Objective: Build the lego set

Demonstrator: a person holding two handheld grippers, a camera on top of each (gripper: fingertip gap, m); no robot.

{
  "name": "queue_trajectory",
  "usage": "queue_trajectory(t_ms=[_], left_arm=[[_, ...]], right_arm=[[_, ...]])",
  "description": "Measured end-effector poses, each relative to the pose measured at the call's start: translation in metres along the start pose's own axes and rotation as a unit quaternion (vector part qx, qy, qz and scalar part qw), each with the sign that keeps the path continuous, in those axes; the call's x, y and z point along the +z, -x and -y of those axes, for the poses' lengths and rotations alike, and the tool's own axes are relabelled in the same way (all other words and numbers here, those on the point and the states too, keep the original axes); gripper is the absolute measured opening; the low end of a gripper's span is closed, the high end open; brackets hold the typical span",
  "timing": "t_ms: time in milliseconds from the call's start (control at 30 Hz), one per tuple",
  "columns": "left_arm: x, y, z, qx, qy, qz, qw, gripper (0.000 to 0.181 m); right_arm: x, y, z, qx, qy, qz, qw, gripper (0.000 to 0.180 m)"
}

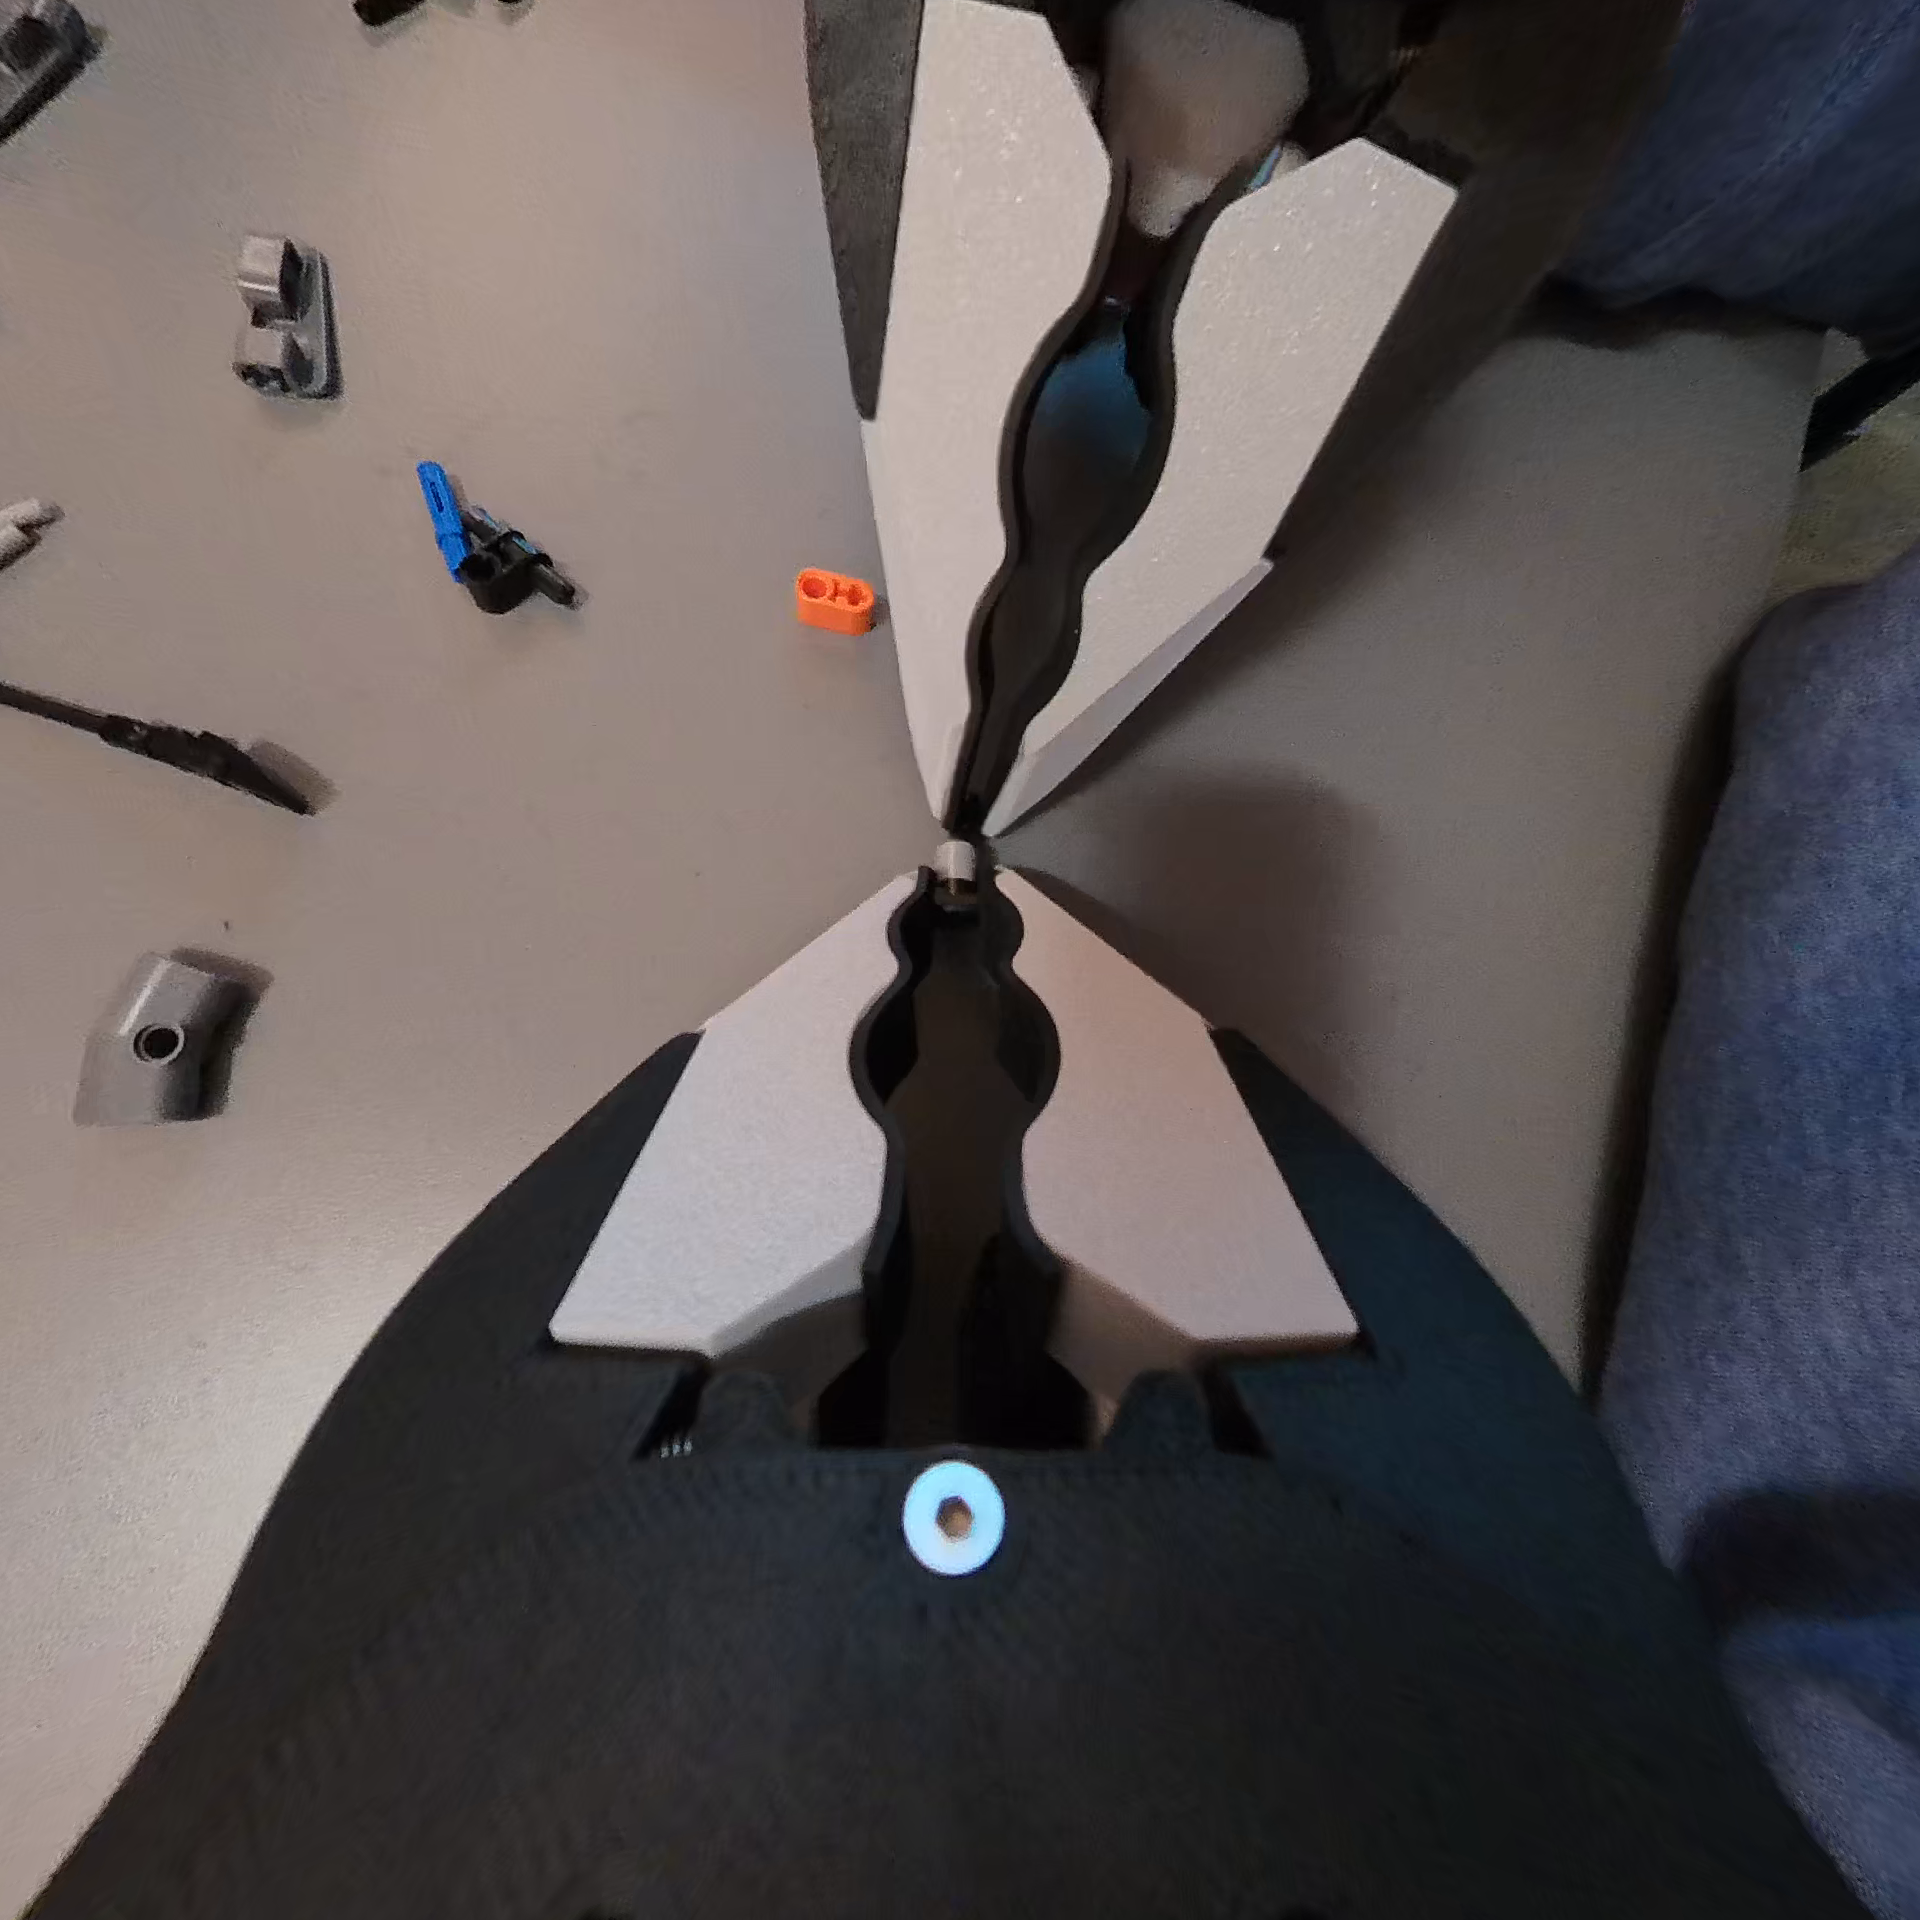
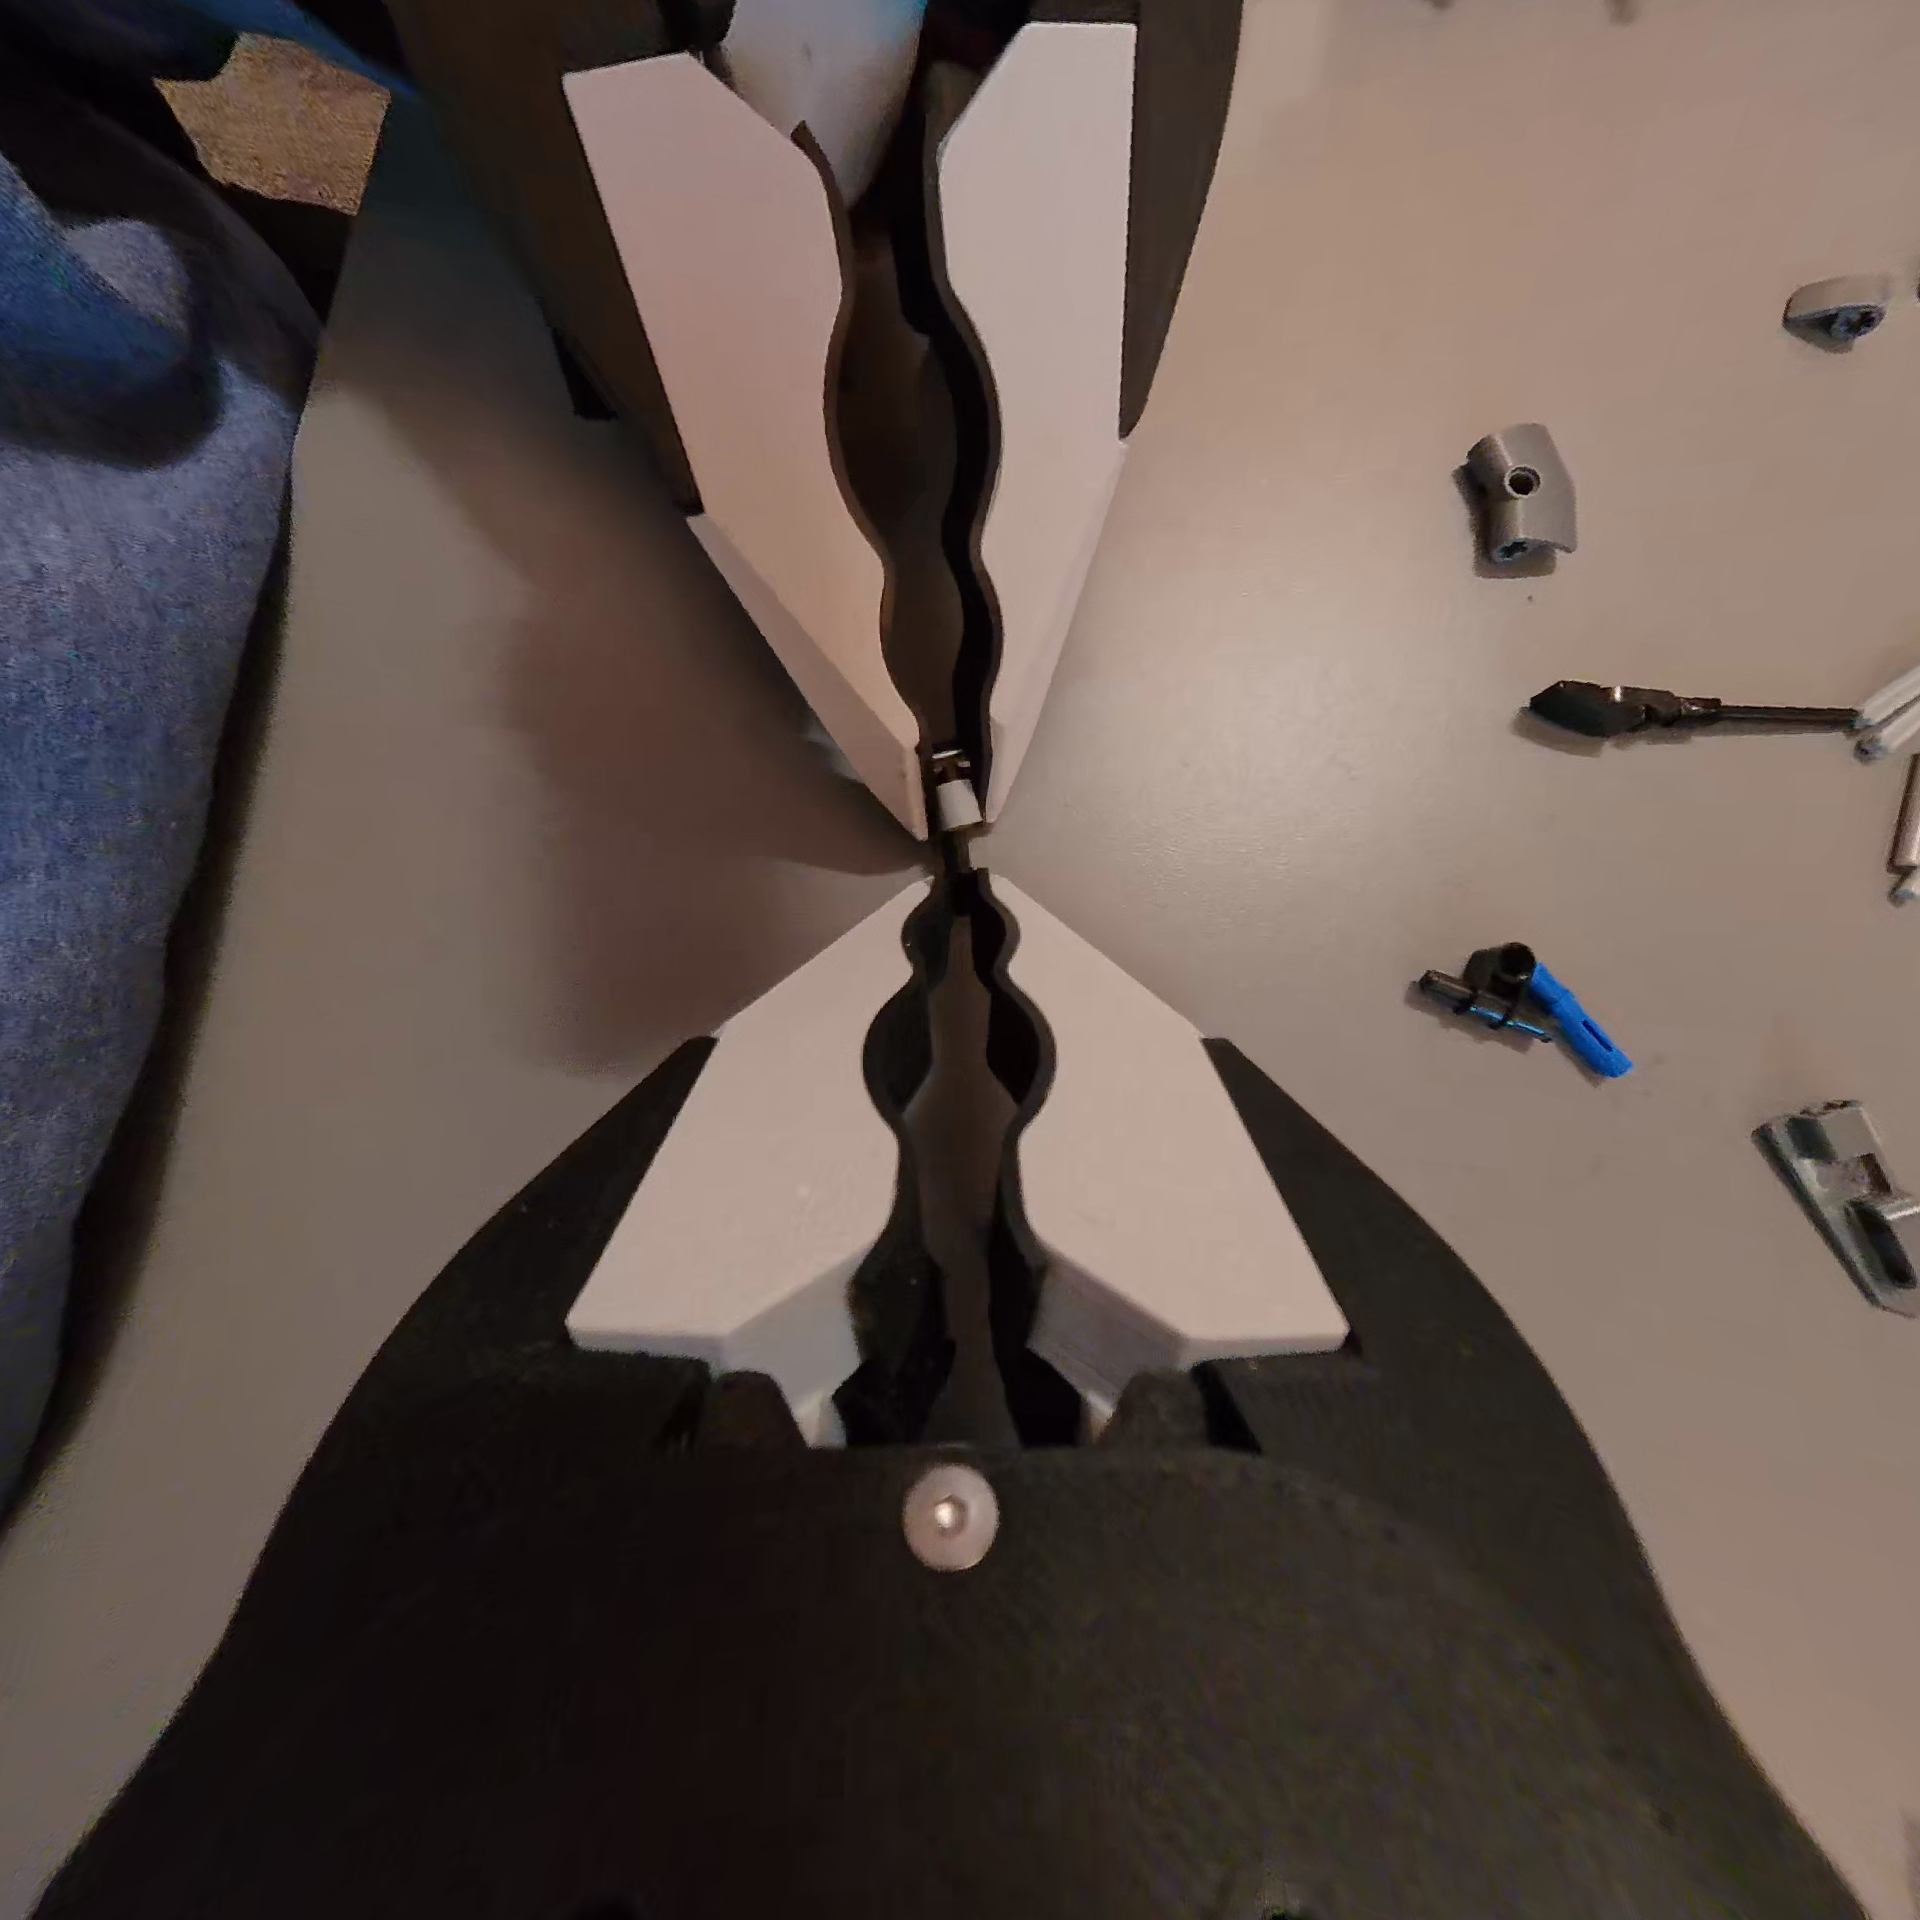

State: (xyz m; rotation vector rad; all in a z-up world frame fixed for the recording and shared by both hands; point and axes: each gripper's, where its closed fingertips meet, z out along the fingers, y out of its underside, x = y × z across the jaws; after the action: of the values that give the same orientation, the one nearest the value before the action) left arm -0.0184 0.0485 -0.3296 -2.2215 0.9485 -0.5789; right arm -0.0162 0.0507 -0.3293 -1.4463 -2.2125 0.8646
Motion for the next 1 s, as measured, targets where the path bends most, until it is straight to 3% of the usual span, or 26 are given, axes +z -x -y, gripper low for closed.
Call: queue_trajectory(t_ms=[833, 1000], left_arm=[[-0.015, 0.006, -0.013, 0.014, 0.007, 0.037, 0.999, 0.018], [-0.014, 0.005, -0.013, 0.032, 0.007, 0.042, 0.999, 0.012]], right_arm=[[0.001, 0.002, 0.001, 0.004, -0.005, 0.005, 1.0, 0.002], [0.002, 0.003, 0.002, 0.005, -0.007, 0.007, 1.0, 0.002]])
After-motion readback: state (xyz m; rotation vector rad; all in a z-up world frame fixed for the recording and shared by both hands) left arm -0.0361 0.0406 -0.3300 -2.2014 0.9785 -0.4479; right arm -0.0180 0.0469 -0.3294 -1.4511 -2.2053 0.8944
